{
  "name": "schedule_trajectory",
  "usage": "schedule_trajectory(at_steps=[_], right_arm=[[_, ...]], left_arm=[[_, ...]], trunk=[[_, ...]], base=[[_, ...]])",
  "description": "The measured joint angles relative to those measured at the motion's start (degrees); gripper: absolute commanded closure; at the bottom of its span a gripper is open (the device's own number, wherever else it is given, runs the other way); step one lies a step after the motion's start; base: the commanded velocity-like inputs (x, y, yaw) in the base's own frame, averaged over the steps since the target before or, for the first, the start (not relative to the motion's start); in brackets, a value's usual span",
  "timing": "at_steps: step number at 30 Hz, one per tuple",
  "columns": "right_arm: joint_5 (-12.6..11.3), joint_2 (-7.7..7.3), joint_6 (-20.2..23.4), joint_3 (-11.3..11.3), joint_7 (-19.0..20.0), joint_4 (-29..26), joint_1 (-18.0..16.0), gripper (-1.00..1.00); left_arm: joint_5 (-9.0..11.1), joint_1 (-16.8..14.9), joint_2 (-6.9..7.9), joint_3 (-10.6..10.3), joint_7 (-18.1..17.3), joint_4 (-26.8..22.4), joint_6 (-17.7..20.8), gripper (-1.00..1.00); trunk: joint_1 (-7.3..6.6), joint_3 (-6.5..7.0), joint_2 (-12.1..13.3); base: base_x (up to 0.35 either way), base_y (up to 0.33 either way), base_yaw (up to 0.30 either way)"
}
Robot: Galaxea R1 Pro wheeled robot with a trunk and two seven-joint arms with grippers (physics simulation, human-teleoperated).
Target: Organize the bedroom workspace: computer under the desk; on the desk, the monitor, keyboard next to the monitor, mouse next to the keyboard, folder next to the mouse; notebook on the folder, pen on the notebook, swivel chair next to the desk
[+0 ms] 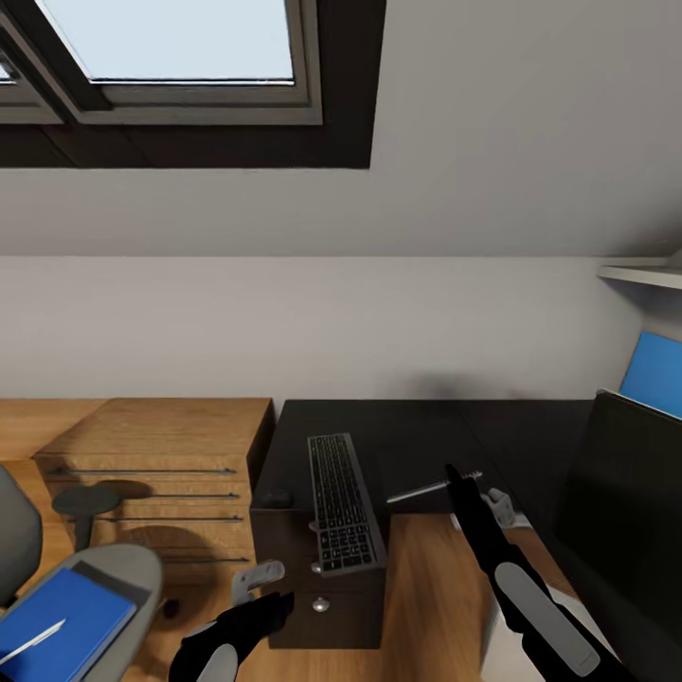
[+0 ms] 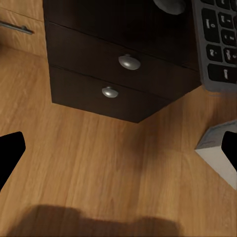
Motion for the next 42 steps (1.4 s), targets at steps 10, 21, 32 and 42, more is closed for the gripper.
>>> schedule_trajectory(at_steps=[10, 21, 32, 42], right_arm=[[0.1, -0.16, 0.0, 0.0, 0.4, 0.4, 0.0, 1.0], [0.3, -0.87, 0.2, 0.1, 0.5, 0.4, 0.3, 1.0], [0.3, -0.73, 0.0, 0.2, 0.6, 0.4, 0.4, 1.0], [0.3, 0.26, -0.9, 0.1, 0.3, 1.0, 0.4, 1.0]], left_arm=[[0.0, 0.0, 0.09, 0.1, 0.1, 0.0, 0.0, -1.0], [-0.1, 0.0, 0.18, 0.2, 0.0, 0.0, 0.0, -1.0], [0.1, 0.0, 0.3, 0.5, 0.0, -0.5, -2.2, -1.0], [3.0, -0.1, 0.34, 3.8, 0.2, -4.7, -6.3, -1.0]], trunk=[[0.02, 0.0, 0.0], [0.0, 0.0, 0.0], [0.02, 0.0, 0.0], [0.67, -0.53, -1.2]], base=[[0.033, 0.0, 0.0], [0.146, 0.019, 0.0], [0.015, 0.001, 0.0], [0.0, 0.0, 0.0]])
